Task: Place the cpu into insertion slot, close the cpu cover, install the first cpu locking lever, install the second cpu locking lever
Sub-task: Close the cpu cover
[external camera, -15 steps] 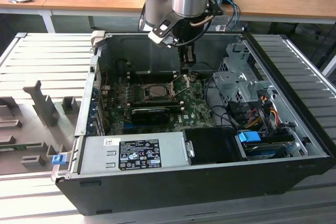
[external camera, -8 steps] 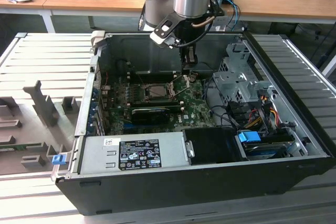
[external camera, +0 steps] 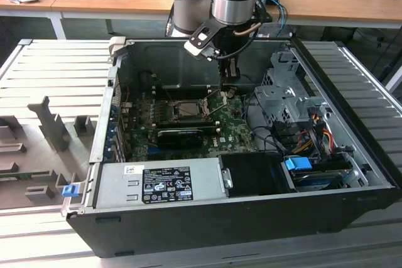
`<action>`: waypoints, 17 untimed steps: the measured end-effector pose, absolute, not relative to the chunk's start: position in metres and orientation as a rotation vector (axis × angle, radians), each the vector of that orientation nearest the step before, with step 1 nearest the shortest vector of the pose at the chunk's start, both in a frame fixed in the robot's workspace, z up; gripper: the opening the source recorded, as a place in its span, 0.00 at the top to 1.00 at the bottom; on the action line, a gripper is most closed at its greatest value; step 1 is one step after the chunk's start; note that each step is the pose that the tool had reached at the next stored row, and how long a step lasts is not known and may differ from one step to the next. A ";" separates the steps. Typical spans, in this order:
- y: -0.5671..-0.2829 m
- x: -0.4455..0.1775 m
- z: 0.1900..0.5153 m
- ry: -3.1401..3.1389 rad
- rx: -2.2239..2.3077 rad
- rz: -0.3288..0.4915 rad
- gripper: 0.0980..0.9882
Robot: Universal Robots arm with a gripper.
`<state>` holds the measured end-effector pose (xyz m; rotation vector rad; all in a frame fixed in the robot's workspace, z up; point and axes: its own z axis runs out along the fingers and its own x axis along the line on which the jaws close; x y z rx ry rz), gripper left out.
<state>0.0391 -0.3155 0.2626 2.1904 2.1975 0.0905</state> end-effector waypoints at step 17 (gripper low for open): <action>-0.315 0.053 0.248 2.206 2.198 0.074 0.99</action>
